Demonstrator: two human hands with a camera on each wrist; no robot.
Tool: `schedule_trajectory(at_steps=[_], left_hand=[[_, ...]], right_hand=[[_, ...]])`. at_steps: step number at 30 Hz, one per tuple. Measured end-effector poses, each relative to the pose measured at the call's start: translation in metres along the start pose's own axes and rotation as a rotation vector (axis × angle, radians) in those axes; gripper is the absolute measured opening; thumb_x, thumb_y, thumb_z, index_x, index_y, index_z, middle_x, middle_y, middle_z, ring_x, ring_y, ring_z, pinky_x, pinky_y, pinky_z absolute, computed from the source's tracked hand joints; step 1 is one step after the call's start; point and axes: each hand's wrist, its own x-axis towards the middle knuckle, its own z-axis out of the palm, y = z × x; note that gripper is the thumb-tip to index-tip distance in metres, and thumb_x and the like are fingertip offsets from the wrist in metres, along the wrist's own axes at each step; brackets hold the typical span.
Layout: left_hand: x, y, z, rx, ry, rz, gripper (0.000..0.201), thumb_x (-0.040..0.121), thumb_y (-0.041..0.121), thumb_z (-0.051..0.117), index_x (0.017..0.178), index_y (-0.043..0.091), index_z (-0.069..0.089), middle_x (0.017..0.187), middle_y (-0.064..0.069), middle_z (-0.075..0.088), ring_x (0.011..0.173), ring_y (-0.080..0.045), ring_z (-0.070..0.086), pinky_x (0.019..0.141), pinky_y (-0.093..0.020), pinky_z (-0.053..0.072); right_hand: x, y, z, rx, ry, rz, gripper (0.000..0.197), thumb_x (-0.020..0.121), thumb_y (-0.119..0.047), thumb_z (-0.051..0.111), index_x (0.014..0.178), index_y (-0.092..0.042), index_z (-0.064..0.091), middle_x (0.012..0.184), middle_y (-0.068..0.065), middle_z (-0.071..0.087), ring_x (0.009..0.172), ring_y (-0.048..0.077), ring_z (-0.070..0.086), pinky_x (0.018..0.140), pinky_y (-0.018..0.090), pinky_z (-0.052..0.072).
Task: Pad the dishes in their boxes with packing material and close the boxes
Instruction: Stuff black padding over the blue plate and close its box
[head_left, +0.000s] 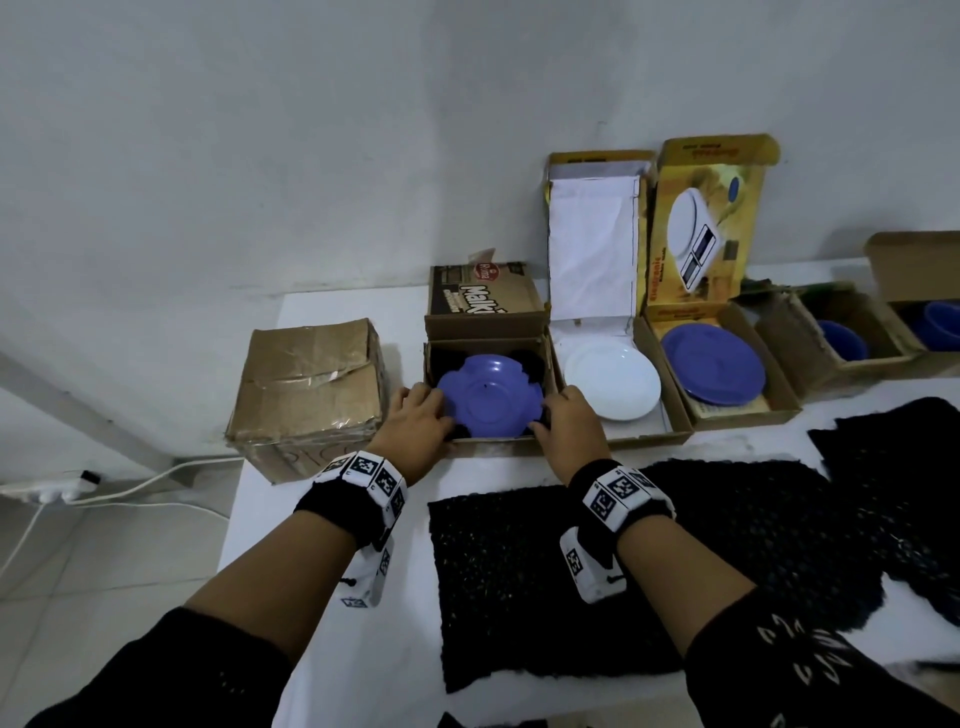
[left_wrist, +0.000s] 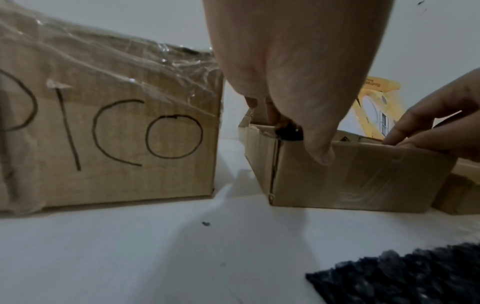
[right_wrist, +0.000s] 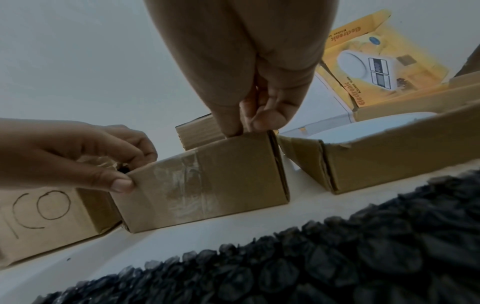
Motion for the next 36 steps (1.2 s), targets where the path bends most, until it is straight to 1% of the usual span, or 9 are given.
schedule_trajectory(at_steps=[2, 5, 9, 14, 19, 23, 26, 30, 36], left_hand=[[-0.001, -0.001, 0.000, 0.023, 0.018, -0.001, 0.026, 0.069, 0.038, 0.076, 0.084, 0.017, 0.074, 0.095, -0.010, 0.061, 0.098, -0.037, 0.056, 0.089, -0.054, 0.041], [0.000, 0.006, 0.006, 0.001, -0.035, -0.051, 0.031, 0.095, 0.034, 0.045, 0.112, 0.016, 0.065, 0.115, -0.004, 0.057, 0.124, -0.031, 0.036, 0.112, -0.055, 0.007], [-0.007, 0.011, 0.010, -0.052, 0.001, -0.078, 0.030, 0.096, 0.020, 0.043, 0.122, 0.011, 0.056, 0.124, -0.007, 0.057, 0.132, -0.033, 0.030, 0.110, -0.059, -0.013], [-0.008, 0.019, -0.002, -0.012, -0.081, -0.135, 0.037, 0.096, 0.014, 0.033, 0.130, 0.014, 0.048, 0.128, -0.005, 0.054, 0.135, -0.030, 0.024, 0.111, -0.060, -0.010], [-0.003, 0.040, -0.025, 0.075, -0.147, -0.305, 0.036, 0.091, 0.015, 0.042, 0.124, 0.013, 0.057, 0.132, -0.014, 0.042, 0.126, -0.035, 0.031, 0.108, -0.049, 0.023], [-0.005, 0.072, -0.043, -0.047, -0.086, -0.492, 0.034, 0.086, 0.016, 0.051, 0.120, 0.015, 0.055, 0.128, -0.013, 0.043, 0.123, -0.034, 0.036, 0.101, -0.043, 0.031], [-0.002, 0.109, -0.054, -0.191, -0.043, -0.431, 0.037, 0.089, 0.025, 0.055, 0.125, 0.015, 0.052, 0.131, -0.014, 0.042, 0.125, -0.035, 0.035, 0.098, -0.044, 0.037], [0.006, 0.166, -0.055, -0.465, -0.058, -0.238, 0.042, 0.084, 0.037, 0.063, 0.121, 0.018, 0.055, 0.125, -0.007, 0.053, 0.116, -0.027, 0.050, 0.092, -0.037, 0.045], [0.021, 0.222, -0.038, -0.432, -0.182, -0.213, 0.063, 0.082, 0.048, 0.064, 0.134, 0.019, 0.043, 0.131, -0.009, 0.046, 0.121, -0.029, 0.043, 0.096, -0.043, 0.044]], right_hand=[[0.000, 0.000, 0.000, 0.023, 0.011, -0.003, 0.026, 0.087, -0.015, 0.062, 0.109, 0.000, 0.058, 0.117, 0.017, 0.050, 0.103, 0.032, 0.054, 0.088, 0.034, 0.042], [-0.001, 0.002, 0.001, 0.047, 0.026, -0.007, 0.026, 0.086, -0.014, 0.063, 0.107, 0.000, 0.059, 0.115, 0.017, 0.050, 0.102, 0.031, 0.054, 0.086, 0.032, 0.040], [-0.002, 0.004, 0.001, 0.081, 0.040, -0.020, 0.024, 0.085, -0.013, 0.064, 0.105, 0.000, 0.060, 0.113, 0.017, 0.051, 0.099, 0.030, 0.053, 0.083, 0.028, 0.038], [-0.004, 0.007, -0.001, 0.113, 0.021, -0.066, 0.020, 0.086, -0.012, 0.064, 0.100, 0.002, 0.060, 0.109, 0.018, 0.051, 0.096, 0.029, 0.053, 0.077, 0.021, 0.032], [-0.010, 0.018, -0.029, 0.192, -0.100, -0.133, 0.025, 0.086, -0.016, 0.065, 0.106, 0.000, 0.063, 0.106, 0.015, 0.059, 0.098, 0.025, 0.055, 0.082, 0.022, 0.037], [-0.029, 0.046, -0.072, 0.401, -0.240, -0.046, 0.023, 0.090, -0.015, 0.062, 0.110, -0.004, 0.060, 0.098, 0.009, 0.061, 0.082, 0.019, 0.060, 0.075, 0.029, 0.050], [-0.048, 0.085, -0.098, 0.377, -0.257, 0.004, 0.022, 0.087, -0.017, 0.066, 0.106, -0.006, 0.062, 0.096, 0.010, 0.061, 0.085, 0.023, 0.060, 0.077, 0.031, 0.048], [-0.078, 0.136, -0.117, 0.140, -0.313, 0.112, 0.033, 0.083, -0.028, 0.071, 0.106, -0.007, 0.063, 0.089, 0.002, 0.058, 0.087, 0.018, 0.054, 0.075, 0.025, 0.039], [-0.122, 0.174, -0.099, -0.100, -0.314, 0.240, 0.061, 0.073, -0.045, 0.077, 0.116, -0.012, 0.049, 0.117, 0.011, 0.050, 0.104, 0.027, 0.054, 0.086, 0.035, 0.048]])
